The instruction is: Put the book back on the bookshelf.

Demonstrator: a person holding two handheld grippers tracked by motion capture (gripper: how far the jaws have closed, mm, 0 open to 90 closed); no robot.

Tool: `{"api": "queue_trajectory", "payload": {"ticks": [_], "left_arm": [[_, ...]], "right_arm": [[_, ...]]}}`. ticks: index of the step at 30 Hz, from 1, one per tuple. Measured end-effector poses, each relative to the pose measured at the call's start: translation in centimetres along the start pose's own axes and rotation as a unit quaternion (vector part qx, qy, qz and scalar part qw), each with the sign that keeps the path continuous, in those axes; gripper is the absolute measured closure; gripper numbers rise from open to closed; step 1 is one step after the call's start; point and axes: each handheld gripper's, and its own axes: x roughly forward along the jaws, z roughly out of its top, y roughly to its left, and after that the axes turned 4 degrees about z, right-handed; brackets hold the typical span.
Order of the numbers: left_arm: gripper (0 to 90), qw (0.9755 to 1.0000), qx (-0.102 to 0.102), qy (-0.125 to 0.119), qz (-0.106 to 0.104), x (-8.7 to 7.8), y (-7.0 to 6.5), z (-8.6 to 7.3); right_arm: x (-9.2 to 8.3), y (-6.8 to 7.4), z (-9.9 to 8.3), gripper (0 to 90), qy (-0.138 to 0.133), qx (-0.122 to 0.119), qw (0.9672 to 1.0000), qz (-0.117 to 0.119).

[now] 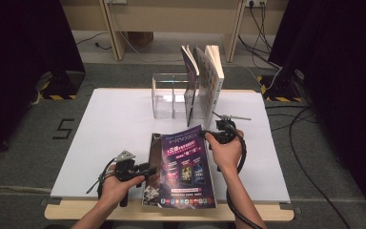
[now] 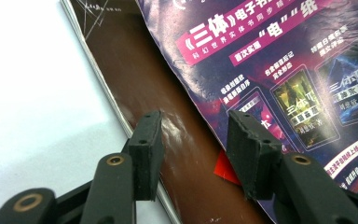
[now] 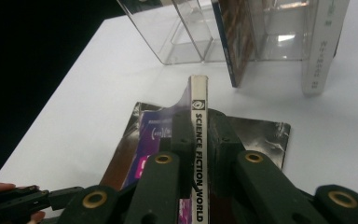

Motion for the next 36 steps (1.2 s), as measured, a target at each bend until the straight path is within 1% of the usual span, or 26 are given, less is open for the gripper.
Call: {"api": "queue_trajectory", "payload": {"ticks": [4,7,9,10,11,15,21,25,29,31,33,36], "left_arm": [[54.9,1.0000,-0.001,-0.003,0.001,0.0,0.0,0.0],[54.9,1.0000,0.000,0.000,0.003,0.0,0.0,0.0],[54.8,1.0000,-0.001,-0.002,0.004,0.0,0.0,0.0],[54.8,1.0000,-0.002,-0.002,0.003,0.0,0.0,0.0],[54.8,1.0000,-0.002,-0.003,0.003,0.0,0.0,0.0],[54.8,1.0000,-0.003,-0.003,0.003,0.0,0.0,0.1],[54.8,1.0000,-0.003,-0.005,0.003,0.0,0.1,0.1],[55.0,1.0000,-0.005,-0.003,0.008,0.1,0.3,0.1],[55.0,1.0000,-0.005,-0.004,0.007,0.1,0.3,0.1],[55.0,0.9999,-0.005,-0.006,0.008,0.0,0.3,0.1],[54.9,0.9999,-0.003,-0.006,0.009,0.0,0.3,0.2],[54.9,0.9999,-0.003,-0.008,0.011,-0.1,0.4,0.2]], "right_arm": [[-0.5,0.4,0.3,83.1,-0.017,-0.011,0.9998,-0.005],[-0.9,0.8,0.6,83.1,-0.032,-0.014,0.9994,-0.007],[-1.2,1.0,0.7,83.1,-0.037,-0.011,0.9993,-0.003],[-1.2,1.0,0.8,83.1,-0.040,-0.015,0.9991,-0.005],[-1.3,1.2,0.8,83.1,-0.043,-0.014,0.9990,-0.005],[-1.6,1.7,1.0,83.1,-0.057,-0.027,0.9980,-0.010],[-1.7,2.0,1.2,83.1,-0.065,-0.033,0.9973,-0.011],[-1.9,2.4,1.5,83.2,-0.068,-0.031,0.9972,-0.006],[-2.2,2.7,1.7,83.2,-0.083,-0.045,0.9955,-0.008],[-2.2,3.0,1.8,83.2,-0.090,-0.046,0.9949,-0.008],[-2.3,3.2,1.9,83.2,-0.095,-0.054,0.9939,-0.010],[-2.5,3.6,2.1,83.2,-0.105,-0.060,0.9926,-0.011]]}}
